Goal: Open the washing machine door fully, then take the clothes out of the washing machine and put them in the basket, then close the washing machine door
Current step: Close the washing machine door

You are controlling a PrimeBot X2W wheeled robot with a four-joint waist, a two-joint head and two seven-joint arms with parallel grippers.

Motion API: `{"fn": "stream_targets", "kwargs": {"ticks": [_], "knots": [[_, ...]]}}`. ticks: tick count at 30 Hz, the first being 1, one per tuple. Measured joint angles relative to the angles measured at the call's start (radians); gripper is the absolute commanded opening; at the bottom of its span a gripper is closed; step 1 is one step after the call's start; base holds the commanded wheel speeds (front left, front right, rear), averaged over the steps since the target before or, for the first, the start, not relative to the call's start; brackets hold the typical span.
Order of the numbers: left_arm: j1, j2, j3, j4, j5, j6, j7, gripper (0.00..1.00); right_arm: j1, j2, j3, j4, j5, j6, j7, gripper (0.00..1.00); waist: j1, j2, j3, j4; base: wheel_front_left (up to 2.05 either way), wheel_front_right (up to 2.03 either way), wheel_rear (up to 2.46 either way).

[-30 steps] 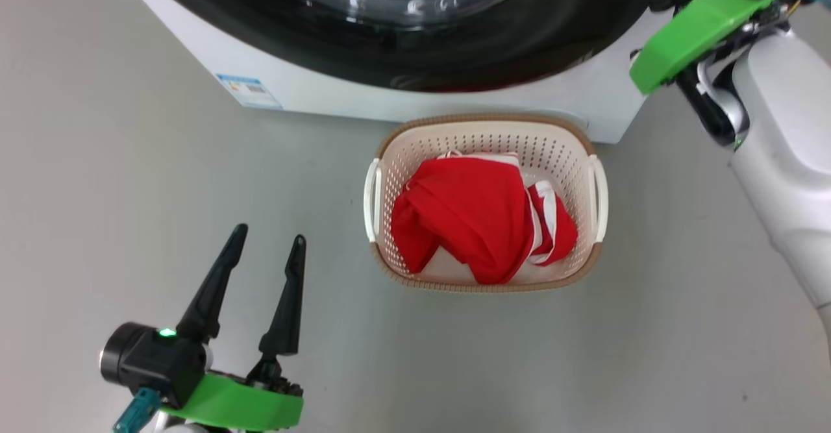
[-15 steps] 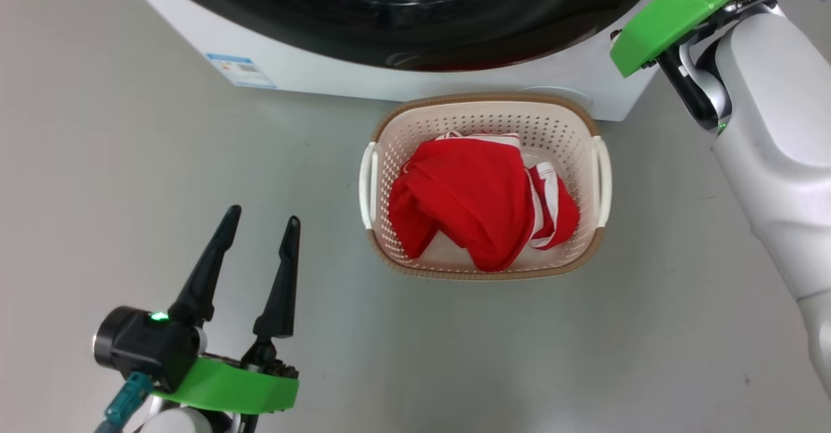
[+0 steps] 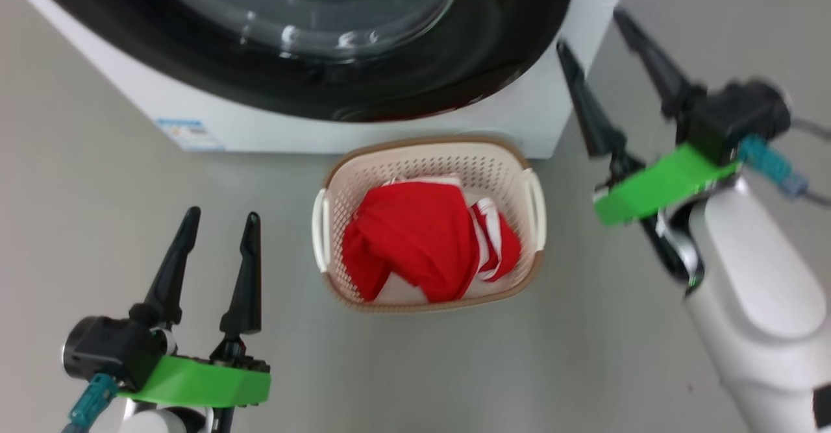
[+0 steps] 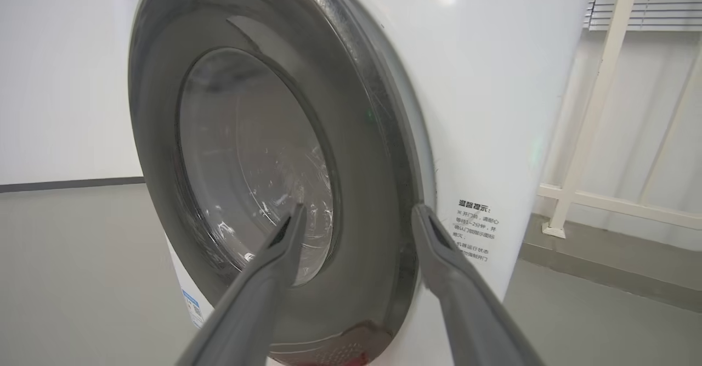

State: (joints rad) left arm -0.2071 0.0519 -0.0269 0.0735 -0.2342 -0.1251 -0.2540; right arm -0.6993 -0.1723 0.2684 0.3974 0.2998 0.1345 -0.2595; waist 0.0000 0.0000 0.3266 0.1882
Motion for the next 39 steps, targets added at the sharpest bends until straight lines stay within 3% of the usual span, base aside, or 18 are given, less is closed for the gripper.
{"fn": "stream_targets", "kwargs": {"ticks": [6, 21, 39], "knots": [[0.046, 0.007, 0.016, 0.009, 0.004, 0.0, 0.0, 1.0, 0.156, 0.028, -0.057, -0.055, -0.012, 0.0, 0.0, 1.0, 0.0, 0.0, -0.067, -0.062, 0.0, 0.0, 0.0], [0.146, 0.022, 0.047, 0.004, 0.007, 0.0, 0.0, 1.0, 0.404, 0.029, -0.176, -0.163, 0.002, 0.0, 0.0, 1.0, 0.0, 0.0, -0.208, -0.195, 0.0, 0.0, 0.0], [0.285, 0.046, 0.093, 0.014, 0.005, 0.0, 0.0, 1.0, 0.67, 0.05, -0.302, -0.29, 0.008, 0.0, 0.0, 1.0, 0.0, 0.0, -0.338, -0.224, 0.0, 0.0, 0.0]]}}
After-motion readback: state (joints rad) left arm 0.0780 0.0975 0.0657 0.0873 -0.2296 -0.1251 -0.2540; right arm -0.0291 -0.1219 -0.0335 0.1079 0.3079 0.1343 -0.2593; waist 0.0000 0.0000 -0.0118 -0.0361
